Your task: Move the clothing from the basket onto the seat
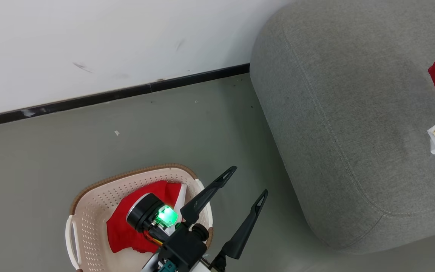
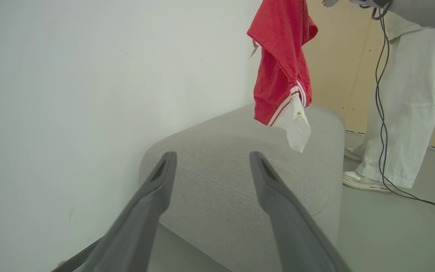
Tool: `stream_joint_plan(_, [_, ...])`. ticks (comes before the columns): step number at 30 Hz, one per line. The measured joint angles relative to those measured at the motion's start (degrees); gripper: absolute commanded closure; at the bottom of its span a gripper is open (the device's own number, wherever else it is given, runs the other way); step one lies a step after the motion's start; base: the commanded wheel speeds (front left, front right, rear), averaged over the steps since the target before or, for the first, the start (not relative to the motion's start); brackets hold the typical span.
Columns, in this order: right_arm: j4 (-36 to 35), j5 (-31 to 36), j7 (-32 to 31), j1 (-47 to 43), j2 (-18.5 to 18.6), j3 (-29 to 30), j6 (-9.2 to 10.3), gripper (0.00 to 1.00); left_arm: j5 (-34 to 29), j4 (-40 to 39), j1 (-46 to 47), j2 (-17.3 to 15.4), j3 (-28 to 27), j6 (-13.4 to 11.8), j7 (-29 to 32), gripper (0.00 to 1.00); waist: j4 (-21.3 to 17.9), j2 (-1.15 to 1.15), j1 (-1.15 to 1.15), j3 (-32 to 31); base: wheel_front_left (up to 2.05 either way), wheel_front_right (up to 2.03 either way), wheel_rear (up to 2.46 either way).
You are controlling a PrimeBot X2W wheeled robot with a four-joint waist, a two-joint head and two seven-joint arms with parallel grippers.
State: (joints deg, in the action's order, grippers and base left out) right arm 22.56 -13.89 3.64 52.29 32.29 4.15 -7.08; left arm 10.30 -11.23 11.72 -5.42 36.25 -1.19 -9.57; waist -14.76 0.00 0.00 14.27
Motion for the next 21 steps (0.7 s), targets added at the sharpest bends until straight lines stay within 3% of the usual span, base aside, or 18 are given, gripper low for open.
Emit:
stream_joint_plan(11, [6.2,1.1,3.8,0.9,2.9,2.9,0.0,1.0,-1.8,-2.3,2.3,-0.1,0.8,0.0,1.6,0.0,2.1,0.0,0.0,4.4,0.0,0.0,0.0])
stream_joint_plan(21, [14.1,1.4,8.1,-2.9,0.5,5.0,0.0,1.0,-2.8,-3.3,5.3,0.0,1.5,0.4,2.5,0.0,3.9,0.0,0.0,8.6,0.0,0.0,0.0])
